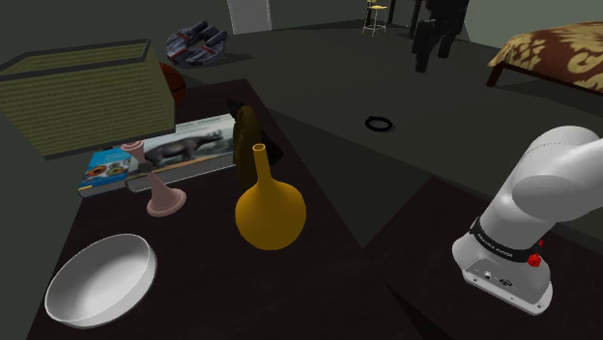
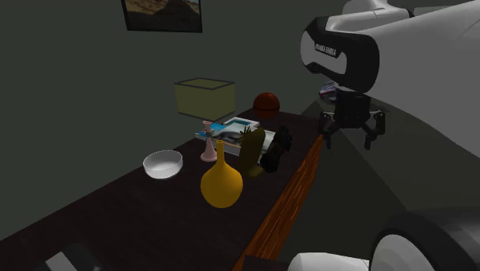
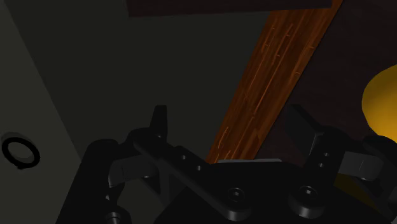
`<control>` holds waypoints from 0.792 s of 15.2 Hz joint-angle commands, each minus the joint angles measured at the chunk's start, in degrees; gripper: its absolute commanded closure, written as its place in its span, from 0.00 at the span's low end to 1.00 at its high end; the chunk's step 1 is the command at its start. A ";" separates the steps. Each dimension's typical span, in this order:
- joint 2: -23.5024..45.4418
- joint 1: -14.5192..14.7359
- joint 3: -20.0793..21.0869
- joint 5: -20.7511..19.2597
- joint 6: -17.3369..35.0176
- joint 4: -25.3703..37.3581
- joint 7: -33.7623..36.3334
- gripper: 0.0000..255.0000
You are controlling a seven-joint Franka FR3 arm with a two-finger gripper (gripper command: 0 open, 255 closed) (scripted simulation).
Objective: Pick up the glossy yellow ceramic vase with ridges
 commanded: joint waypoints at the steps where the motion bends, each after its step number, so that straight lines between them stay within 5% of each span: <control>1: 0.00 0.00 0.00 0.00 0.00 0.00 0.00 0.00; 12: 8.58 3.51 11.73 8.76 8.56 1.43 13.95 0.00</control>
